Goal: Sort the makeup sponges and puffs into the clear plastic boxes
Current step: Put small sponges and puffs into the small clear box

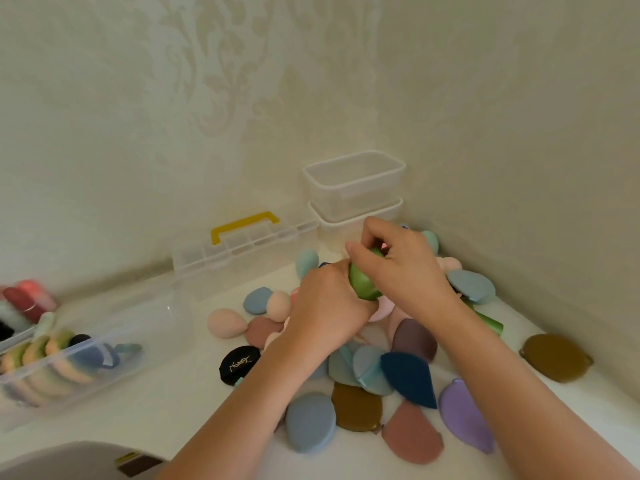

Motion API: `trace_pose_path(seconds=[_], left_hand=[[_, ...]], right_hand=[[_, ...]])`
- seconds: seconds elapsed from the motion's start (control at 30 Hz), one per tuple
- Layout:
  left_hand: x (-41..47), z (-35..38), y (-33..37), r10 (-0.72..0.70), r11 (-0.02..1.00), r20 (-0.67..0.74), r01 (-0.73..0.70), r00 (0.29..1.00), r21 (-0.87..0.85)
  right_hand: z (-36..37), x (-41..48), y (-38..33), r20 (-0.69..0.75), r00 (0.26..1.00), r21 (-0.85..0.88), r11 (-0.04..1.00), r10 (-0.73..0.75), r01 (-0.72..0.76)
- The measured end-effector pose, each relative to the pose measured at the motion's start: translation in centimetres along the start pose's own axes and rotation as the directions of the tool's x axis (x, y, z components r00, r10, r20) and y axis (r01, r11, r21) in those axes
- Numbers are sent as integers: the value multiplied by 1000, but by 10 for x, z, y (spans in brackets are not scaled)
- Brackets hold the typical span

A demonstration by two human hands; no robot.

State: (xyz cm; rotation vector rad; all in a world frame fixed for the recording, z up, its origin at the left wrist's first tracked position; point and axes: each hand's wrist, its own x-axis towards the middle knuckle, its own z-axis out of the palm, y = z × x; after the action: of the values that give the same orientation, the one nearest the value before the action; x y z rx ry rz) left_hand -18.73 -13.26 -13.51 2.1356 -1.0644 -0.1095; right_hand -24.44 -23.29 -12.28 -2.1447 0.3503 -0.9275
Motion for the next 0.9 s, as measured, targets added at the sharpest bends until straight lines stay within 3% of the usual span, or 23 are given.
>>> trace_pose_path(seconds=[0.23, 0.37, 0.43, 0.57, 0.63, 0.7, 0.77, 0.83, 0.9], left_hand=[[-2, -7, -7, -113, 977, 183, 142, 977, -156], [-6, -19, -10, 70, 906, 446, 131, 892, -404], [-6, -19, -12, 103, 902, 430, 99, 897, -421], [4, -15, -26, 87, 894, 324, 70, 942, -442], [8, -16, -32, 59, 870, 248, 72, 967, -488], [8, -16, -33, 55, 836, 186, 57, 981, -546], [9, -16, -31, 57, 829, 132, 27, 990, -559], [10, -17, -32, 65, 836, 91, -4, 994, -549], [12, -17, -35, 79, 842, 48, -41, 996, -537]], right_hand=[[8, -1, 6, 61, 998, 86, 996, 2, -7], [3, 1, 6, 176, 982, 442, 886, 64, -137], [2, 1, 3, 194, 977, 457, 873, 88, -169], [-13, 1, -13, 74, 979, 460, 864, 191, -204], [-31, 1, -22, 30, 971, 367, 901, 236, -230], [-50, 2, -27, 107, 941, 199, 920, 322, -338], [-68, 1, -25, 184, 878, -205, 891, 442, -406], [-80, -3, -23, 174, 802, -582, 717, 571, -384], [-85, -10, -25, 130, 718, -755, 538, 684, -376]])
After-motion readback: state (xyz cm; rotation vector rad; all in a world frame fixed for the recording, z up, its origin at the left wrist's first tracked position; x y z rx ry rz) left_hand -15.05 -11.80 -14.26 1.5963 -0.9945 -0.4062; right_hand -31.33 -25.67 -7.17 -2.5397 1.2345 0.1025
